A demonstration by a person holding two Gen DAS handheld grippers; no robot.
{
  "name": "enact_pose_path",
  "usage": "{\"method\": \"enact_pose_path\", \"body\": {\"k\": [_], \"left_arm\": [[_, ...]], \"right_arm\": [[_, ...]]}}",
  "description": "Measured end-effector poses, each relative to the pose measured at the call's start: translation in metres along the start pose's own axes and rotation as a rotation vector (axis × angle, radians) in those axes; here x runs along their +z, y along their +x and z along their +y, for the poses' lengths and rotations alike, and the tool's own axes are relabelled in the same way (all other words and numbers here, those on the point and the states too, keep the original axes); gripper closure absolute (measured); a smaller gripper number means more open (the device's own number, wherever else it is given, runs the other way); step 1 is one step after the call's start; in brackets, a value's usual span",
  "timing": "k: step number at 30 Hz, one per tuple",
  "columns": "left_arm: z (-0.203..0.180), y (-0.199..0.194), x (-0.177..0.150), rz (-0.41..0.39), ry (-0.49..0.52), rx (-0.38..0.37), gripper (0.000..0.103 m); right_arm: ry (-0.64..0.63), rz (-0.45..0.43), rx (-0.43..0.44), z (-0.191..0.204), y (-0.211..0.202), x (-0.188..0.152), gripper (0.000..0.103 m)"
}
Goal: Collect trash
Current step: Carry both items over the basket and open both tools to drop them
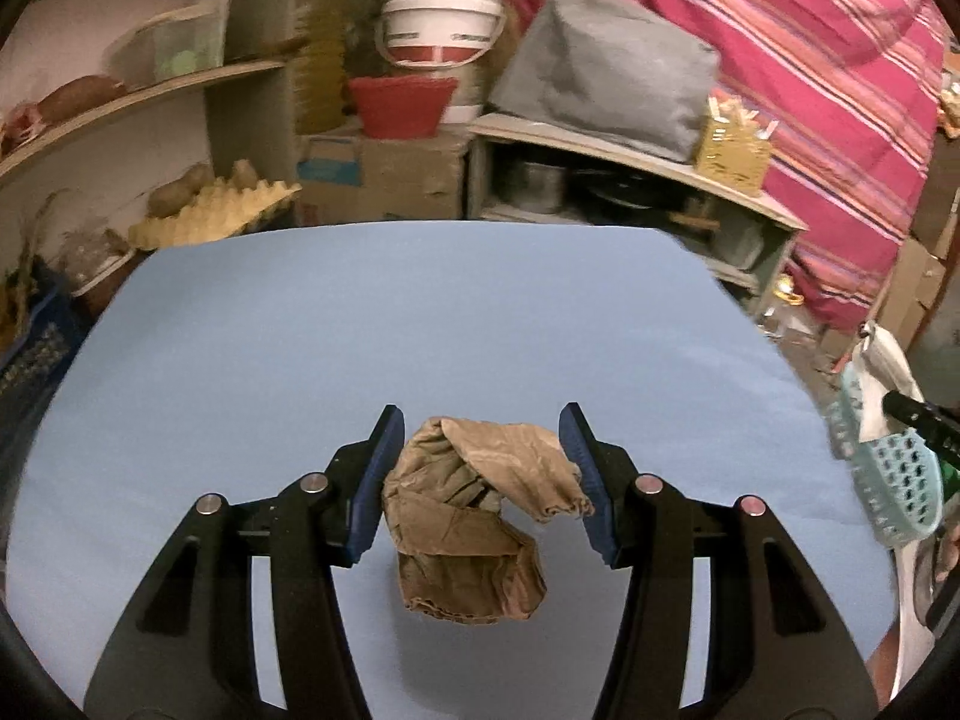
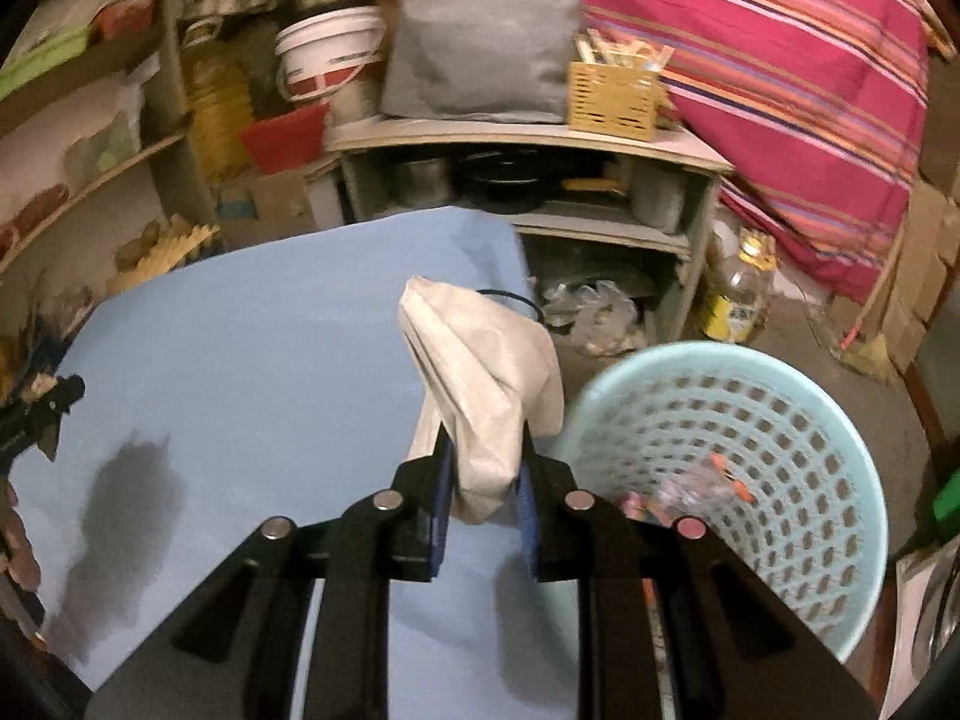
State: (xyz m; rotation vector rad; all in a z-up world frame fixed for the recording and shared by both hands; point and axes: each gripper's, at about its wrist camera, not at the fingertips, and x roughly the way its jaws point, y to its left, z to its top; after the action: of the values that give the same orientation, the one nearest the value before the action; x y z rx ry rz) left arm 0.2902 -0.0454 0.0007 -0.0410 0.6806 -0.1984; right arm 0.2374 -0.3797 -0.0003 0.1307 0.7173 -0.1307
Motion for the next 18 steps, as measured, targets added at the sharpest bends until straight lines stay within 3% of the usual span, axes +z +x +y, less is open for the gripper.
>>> {"method": "enact_pose_path", "body": {"k": [10, 18], "left_arm": [[-0.139, -0.005, 0.009, -0.036, 0.118, -0.155, 0.05], [-0.229, 0.011, 0.008, -0.016, 0.163, -0.252, 0.05]], "right_arm": [[0.155, -0.031, -0.07, -0.103, -0.029, -0.004, 0.084], [0.215, -0.02, -0.098, -0.149, -0.035, -0.013, 0.084]]}}
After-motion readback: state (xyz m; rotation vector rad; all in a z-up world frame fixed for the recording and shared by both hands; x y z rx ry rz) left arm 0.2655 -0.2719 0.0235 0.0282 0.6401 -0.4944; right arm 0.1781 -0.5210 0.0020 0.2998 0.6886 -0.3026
